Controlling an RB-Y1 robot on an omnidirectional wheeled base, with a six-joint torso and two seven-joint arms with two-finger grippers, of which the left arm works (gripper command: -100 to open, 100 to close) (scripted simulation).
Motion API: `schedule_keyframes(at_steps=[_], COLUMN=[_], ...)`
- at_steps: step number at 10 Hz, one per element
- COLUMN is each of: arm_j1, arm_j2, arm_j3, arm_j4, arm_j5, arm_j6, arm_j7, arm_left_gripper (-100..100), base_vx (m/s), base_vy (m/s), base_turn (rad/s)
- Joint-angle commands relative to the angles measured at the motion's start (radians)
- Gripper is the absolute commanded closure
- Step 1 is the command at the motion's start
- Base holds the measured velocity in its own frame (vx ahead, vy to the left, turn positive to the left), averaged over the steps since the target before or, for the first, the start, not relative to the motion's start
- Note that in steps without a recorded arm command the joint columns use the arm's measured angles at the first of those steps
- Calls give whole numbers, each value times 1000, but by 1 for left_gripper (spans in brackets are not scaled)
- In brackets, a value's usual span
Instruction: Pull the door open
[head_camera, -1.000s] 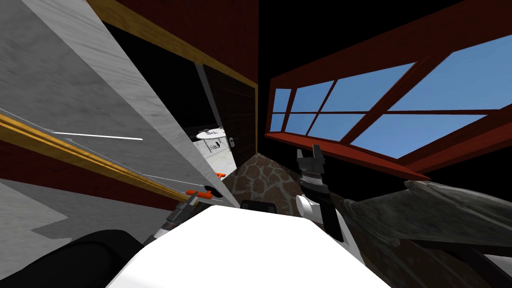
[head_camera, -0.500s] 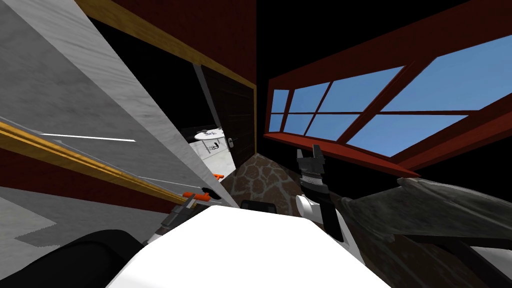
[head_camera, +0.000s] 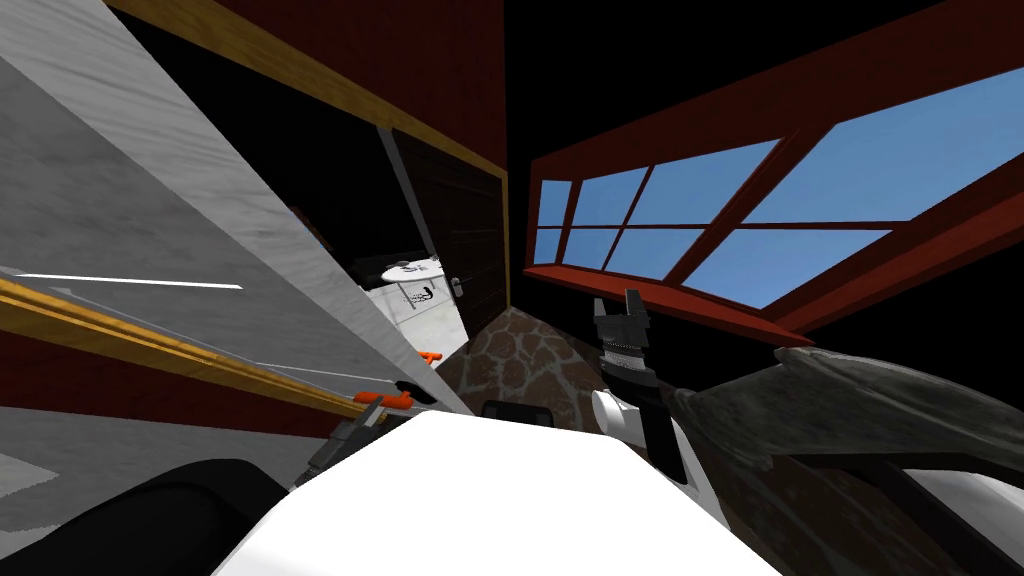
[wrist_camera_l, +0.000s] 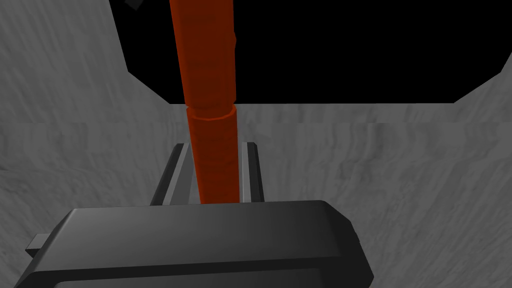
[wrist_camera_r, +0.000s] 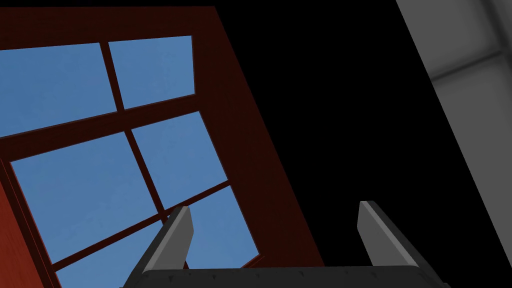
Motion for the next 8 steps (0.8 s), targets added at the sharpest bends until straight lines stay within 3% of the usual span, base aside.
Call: schedule_keyframes(at_steps=[1,5,6,8], arm_j1=[-2,-8,-8,-10], arm_j2=[-5,-11,-11,-13], arm_j3=[-16,-29,-29,-35], arm_j4=[35,136,136,186], arm_j5=[-13,-27,-27,-35], arm_j6=[-44,-152,-152,-206], arm_j7=[8,23,23,31], arm_left_gripper=[100,100,100,100], base_vx=[14,13,5,2], base_vy=[-20,-13,-7,-1], base_turn=[-64,-64,-19,-56])
